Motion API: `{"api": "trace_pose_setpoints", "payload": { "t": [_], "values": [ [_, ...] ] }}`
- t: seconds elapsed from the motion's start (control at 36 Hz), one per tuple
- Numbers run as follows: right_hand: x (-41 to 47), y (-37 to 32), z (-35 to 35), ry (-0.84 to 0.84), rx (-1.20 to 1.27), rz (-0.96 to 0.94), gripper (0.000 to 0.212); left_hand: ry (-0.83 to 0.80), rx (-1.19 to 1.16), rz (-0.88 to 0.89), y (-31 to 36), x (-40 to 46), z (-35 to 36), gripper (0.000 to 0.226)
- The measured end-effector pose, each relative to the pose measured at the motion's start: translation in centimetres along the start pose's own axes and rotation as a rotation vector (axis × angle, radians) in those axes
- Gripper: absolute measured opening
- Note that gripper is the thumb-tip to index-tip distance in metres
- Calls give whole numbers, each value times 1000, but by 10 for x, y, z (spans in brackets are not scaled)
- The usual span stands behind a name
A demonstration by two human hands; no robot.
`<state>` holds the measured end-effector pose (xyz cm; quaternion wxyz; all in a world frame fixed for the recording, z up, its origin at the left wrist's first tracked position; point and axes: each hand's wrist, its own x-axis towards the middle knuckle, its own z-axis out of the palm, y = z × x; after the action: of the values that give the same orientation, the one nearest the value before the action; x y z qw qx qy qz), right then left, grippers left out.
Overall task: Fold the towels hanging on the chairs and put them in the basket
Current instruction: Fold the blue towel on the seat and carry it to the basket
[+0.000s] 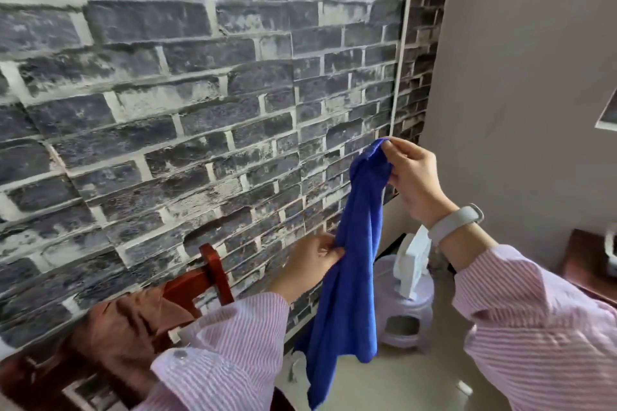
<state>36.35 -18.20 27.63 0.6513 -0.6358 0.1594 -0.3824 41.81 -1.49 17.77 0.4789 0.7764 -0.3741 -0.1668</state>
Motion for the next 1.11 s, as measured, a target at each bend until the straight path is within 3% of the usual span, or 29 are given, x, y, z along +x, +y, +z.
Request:
{"api": "trace_pose_setpoints", "payload": {
  "t": [0.06, 0.22, 0.39, 0.47, 0.56, 0.67, 0.75, 0.89, 0.97, 1.11],
  "values": [
    [3, 10, -7, 62, 12, 47, 17, 28, -36, -1, 0, 0, 2, 11],
    [-41, 76, -23, -106, -264, 226, 52, 294, -83, -26, -7, 9, 3, 15],
    [-124, 140, -35, -347, -397, 347, 18, 373, -329, -223, -10, 15, -8, 16],
    [-138, 166, -37, -466, -558, 401, 21, 371, -375, -234, -15, 11, -8, 17],
    [-138, 182, -35, -370, -678, 368, 20, 387, -336, -219, -22, 1, -5, 17],
    [-134, 183, -32, -308, -684, 277, 25, 435, 4, -199, -41, -15, -6, 14],
    [-130, 177, -33, -279, -634, 273, 15, 452, 130, -298, -60, -28, -9, 15],
    [-123, 178, -41, -176, -612, 309, 19, 407, 35, -447, -89, -53, -12, 20],
    [-122, 186, -46, -139, -667, 350, 21, 475, -91, -474, -106, -63, -15, 20],
    [-130, 198, -51, -181, -770, 403, 26, 522, -168, -527, -122, -78, -13, 19]
  ]
}}
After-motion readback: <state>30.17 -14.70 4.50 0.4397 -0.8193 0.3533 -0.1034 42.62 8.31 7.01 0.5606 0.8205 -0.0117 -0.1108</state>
